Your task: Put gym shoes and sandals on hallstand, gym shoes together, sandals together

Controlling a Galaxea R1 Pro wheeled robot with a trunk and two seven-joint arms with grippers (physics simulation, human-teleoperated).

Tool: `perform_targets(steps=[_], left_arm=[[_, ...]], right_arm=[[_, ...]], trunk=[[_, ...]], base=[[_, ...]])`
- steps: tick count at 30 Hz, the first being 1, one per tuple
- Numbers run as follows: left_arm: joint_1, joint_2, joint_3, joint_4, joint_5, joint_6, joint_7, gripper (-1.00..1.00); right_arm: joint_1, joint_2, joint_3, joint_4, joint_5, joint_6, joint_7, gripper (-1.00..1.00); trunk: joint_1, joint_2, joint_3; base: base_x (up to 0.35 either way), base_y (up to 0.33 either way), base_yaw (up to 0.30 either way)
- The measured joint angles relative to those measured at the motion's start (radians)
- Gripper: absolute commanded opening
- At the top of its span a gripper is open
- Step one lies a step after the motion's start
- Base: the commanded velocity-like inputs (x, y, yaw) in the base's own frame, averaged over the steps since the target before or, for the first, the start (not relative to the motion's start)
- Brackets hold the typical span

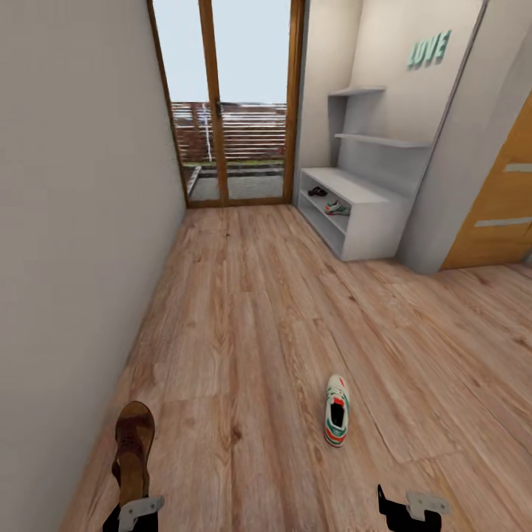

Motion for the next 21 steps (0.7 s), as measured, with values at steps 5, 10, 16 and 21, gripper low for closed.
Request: perform_targets(steps=[5, 10, 16, 21], left_arm=[[0.000, 0.000, 0.000, -0.001, 0.000, 0.000, 0.000, -1.00], [0.000, 0.000, -0.001, -0.001, -0.001, 0.000, 0.000, -1.00], [0.000, 0.000, 0.000, -0.002, 0.000, 0.000, 0.000, -1.00], [0.000, 0.000, 0.000, -0.002, 0.000, 0.000, 0.000, -1.00]], right_arm=[[0.000, 0.000, 0.000, 0.000, 0.001, 0.000, 0.002, 1.00], [0.000, 0.000, 0.000, 0.000, 0.001, 0.001, 0.002, 1.00], [0.000, 0.001, 0.000, 0.000, 0.001, 0.002, 0.006, 1.00], [0.000, 0.001, 0.000, 0.000, 0.000, 0.002, 0.007, 1.00]], trunk=[[0.000, 0.000, 0.000], [0.000, 0.000, 0.001], [-0.001, 0.000, 0.001], [0.000, 0.000, 0.001]], base=[[0.028, 0.000, -0.299], [0.238, 0.104, -0.230], [0.288, 0.185, -0.027], [0.218, 0.094, -0.002]])
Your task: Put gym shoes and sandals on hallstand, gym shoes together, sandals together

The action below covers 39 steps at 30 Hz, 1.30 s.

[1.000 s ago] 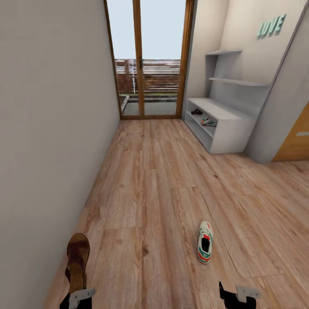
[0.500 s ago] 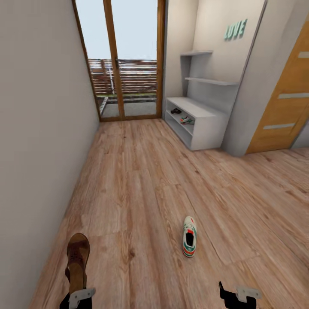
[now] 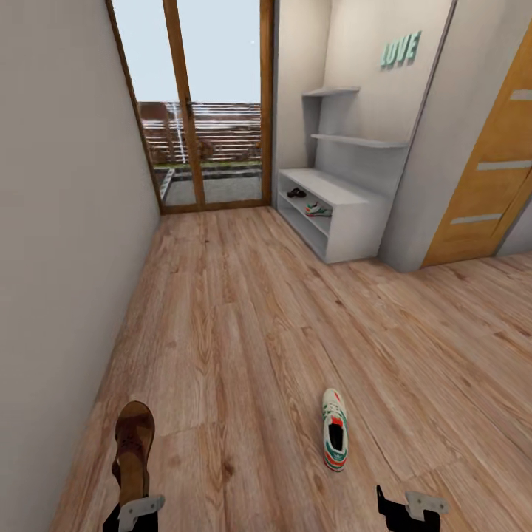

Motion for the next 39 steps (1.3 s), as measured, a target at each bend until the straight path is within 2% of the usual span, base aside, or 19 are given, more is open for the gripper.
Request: perform_targets(steps=[3, 4, 7, 8, 12, 16, 20, 39], left_arm=[[0.000, 0.001, 0.000, 0.001, 0.000, 0.000, 0.000, -1.00], [-0.001, 0.001, -0.023, -0.006, -0.013, 0.000, -0.014, -1.00], [-0.001, 0.003, -0.060, -0.008, -0.035, 0.001, -0.028, -1.00], [-0.005, 0.006, -0.110, -0.013, -0.065, 0.010, -0.073, -1.00], [-0.024, 0.007, -0.108, -0.014, -0.059, 0.036, -0.108, -1.00], [-0.068, 0.004, -0.108, -0.016, -0.057, 0.097, -0.117, -1.00], [-0.085, -0.001, -0.113, -0.016, -0.059, 0.121, -0.120, -1.00], [-0.088, 0.002, -0.110, -0.015, -0.057, 0.130, -0.122, -1.00]], right_arm=[[0.000, -0.001, 0.000, 0.000, 0.000, 0.000, 0.000, 1.00], [0.000, -0.001, -0.001, 0.000, 0.001, 0.001, 0.000, 1.00], [0.000, -0.001, -0.001, 0.000, 0.001, 0.001, 0.000, 1.00], [0.000, -0.001, 0.000, 0.000, 0.002, 0.000, 0.000, 1.00], [0.000, -0.001, 0.000, 0.001, 0.003, 0.000, 0.001, 1.00], [0.000, -0.002, 0.000, 0.001, 0.003, 0.000, 0.001, 1.00], [0.000, -0.002, 0.001, 0.000, 0.004, 0.000, 0.001, 1.00], [0.000, -0.001, 0.004, 0.000, 0.003, 0.000, 0.000, 1.00]], trunk=[[0.000, 0.000, 0.000], [0.000, 0.000, 0.000], [0.000, 0.000, 0.000], [0.000, 0.000, 0.000], [0.000, 0.000, 0.000], [0.000, 0.000, 0.000], [0.000, 0.000, 0.000], [0.000, 0.000, 0.000]], base=[[0.016, 0.004, 0.000], [0.000, 0.000, 0.000], [0.000, 0.000, 0.000], [0.000, 0.000, 0.000], [0.000, 0.000, 0.000], [0.000, 0.000, 0.000], [0.039, 0.000, 0.000], [0.264, 0.024, 0.000]])
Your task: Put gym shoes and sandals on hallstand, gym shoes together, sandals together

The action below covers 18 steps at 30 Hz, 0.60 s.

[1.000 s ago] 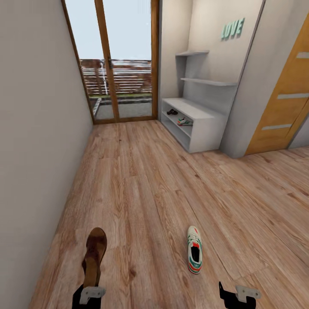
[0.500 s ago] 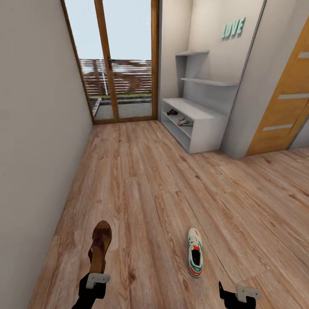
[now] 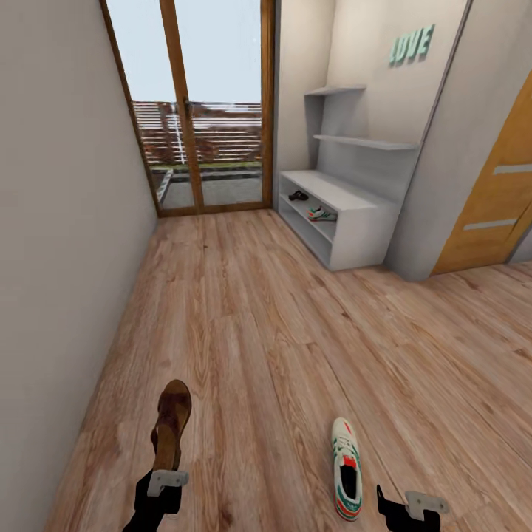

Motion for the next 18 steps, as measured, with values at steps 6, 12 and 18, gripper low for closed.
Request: perform_targets(steps=[6, 12, 18], left_arm=[[0.000, 0.000, -0.004, 0.000, 0.000, 0.000, 0.000, -1.00], [0.000, 0.000, -0.002, 0.000, 0.000, 0.001, 0.001, -1.00], [0.000, 0.000, 0.002, 0.000, 0.002, 0.000, 0.002, -1.00]], right_arm=[[0.000, 0.000, 0.000, 0.000, 0.000, 0.000, 0.000, 1.00], [0.000, 0.000, 0.000, 0.000, 0.000, 0.000, 0.000, 1.00], [0.000, 0.000, 0.000, 0.000, 0.000, 0.000, 0.000, 1.00]], trunk=[[0.000, 0.000, 0.000], [0.000, 0.000, 0.000], [0.000, 0.000, 0.000]], base=[[0.030, 0.005, 0.000], [0.110, 0.098, 0.000], [0.161, 0.234, -0.134]])
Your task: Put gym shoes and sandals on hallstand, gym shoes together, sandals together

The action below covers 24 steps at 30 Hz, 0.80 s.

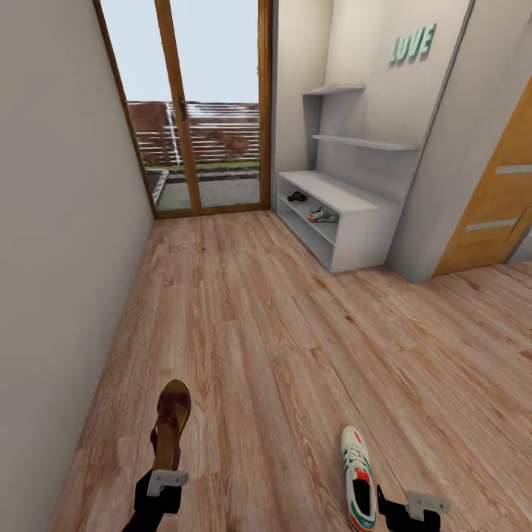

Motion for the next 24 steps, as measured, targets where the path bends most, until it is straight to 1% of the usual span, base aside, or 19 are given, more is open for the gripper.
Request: perform_targets(steps=[3, 6, 14, 18, 19, 20, 21, 22, 23, 24], left_arm=[[0.000, 0.000, 0.002, 0.000, 0.001, 0.000, 0.000, -1.00], [0.000, 0.000, 0.003, 0.000, 0.000, 0.000, 0.000, -1.00], [0.000, -0.002, -0.002, -0.001, -0.002, 0.001, 0.000, -1.00], [-0.040, -0.003, 0.001, -0.003, 0.003, 0.025, 0.003, -1.00], [-0.089, -0.005, 0.002, 0.012, 0.002, 0.073, 0.002, -1.00], [-0.144, -0.005, 0.002, -0.002, 0.004, 0.123, 0.002, -1.00], [-0.188, -0.007, 0.002, -0.002, 0.004, 0.190, 0.000, -1.00], [-0.201, -0.008, 0.002, -0.002, 0.004, 0.211, 0.000, -1.00], [-0.253, -0.011, 0.004, 0.020, 0.005, 0.263, 0.000, -1.00], [-0.294, -0.011, 0.003, -0.011, 0.008, 0.279, 0.000, -1.00]], right_arm=[[0.000, 0.000, 0.000, 0.000, 0.000, 0.000, 0.000, 1.00], [0.000, 0.000, 0.000, 0.000, 0.000, 0.000, 0.000, 1.00], [0.000, 0.000, 0.000, 0.000, 0.000, 0.000, 0.000, 1.00], [-0.001, 0.003, 0.000, -0.012, 0.000, 0.004, 0.000, 1.00], [-0.002, 0.004, 0.002, -0.046, 0.000, 0.011, 0.000, 1.00], [-0.002, 0.004, 0.000, -0.086, -0.001, 0.027, 0.001, 1.00], [-0.003, 0.005, 0.001, -0.152, -0.001, 0.072, 0.001, 1.00], [-0.003, 0.005, 0.000, -0.179, -0.001, 0.096, 0.001, 1.00], [-0.004, 0.008, 0.001, -0.281, -0.001, 0.226, 0.001, 1.00], [-0.003, 0.009, 0.001, -0.334, -0.002, 0.295, 0.001, 1.00]], trunk=[[0.000, 0.000, 0.000], [0.000, 0.000, 0.000], [0.000, 0.000, 0.000], [0.000, 0.000, 0.000], [0.000, 0.000, 0.000], [0.000, 0.000, 0.000], [0.000, 0.000, 0.000], [0.000, 0.000, 0.000], [0.000, 0.000, 0.000], [0.000, 0.000, 0.000]], base=[[0.052, 0.185, -0.249], [0.017, 0.064, -0.183], [0.003, 0.012, -0.036], [0.000, 0.000, -0.001], [0.000, 0.000, 0.000], [0.000, 0.000, 0.000], [0.000, 0.000, 0.000], [0.000, 0.000, 0.000], [0.000, 0.000, 0.000], [0.000, 0.000, 0.000]])
